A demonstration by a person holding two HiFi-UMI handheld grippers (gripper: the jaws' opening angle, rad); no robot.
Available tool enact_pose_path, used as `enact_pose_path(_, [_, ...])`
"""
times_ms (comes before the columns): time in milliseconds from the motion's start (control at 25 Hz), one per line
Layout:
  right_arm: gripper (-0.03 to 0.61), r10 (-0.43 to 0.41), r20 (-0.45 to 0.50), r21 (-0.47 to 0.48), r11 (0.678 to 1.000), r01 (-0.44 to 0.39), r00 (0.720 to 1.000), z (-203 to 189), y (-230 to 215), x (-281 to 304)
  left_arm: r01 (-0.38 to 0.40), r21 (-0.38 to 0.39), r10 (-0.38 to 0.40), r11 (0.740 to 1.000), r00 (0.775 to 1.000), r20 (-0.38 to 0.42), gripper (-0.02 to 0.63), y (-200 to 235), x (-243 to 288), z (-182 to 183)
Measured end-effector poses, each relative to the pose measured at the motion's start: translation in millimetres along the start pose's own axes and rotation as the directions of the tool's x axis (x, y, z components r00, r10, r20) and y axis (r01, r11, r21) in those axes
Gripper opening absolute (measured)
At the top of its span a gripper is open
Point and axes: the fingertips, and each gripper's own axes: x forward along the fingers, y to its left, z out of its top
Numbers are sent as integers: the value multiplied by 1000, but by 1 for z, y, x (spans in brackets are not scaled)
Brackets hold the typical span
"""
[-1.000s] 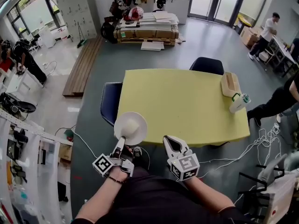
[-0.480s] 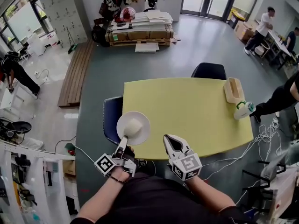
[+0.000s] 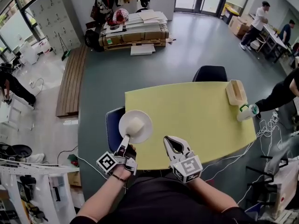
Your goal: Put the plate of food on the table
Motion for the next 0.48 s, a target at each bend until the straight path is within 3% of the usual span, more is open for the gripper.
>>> enact_pose_path(480, [13,62,8,-49,997,-61,998,17,-34,19,0,9,-1,1000,999,49,15,3,46,2])
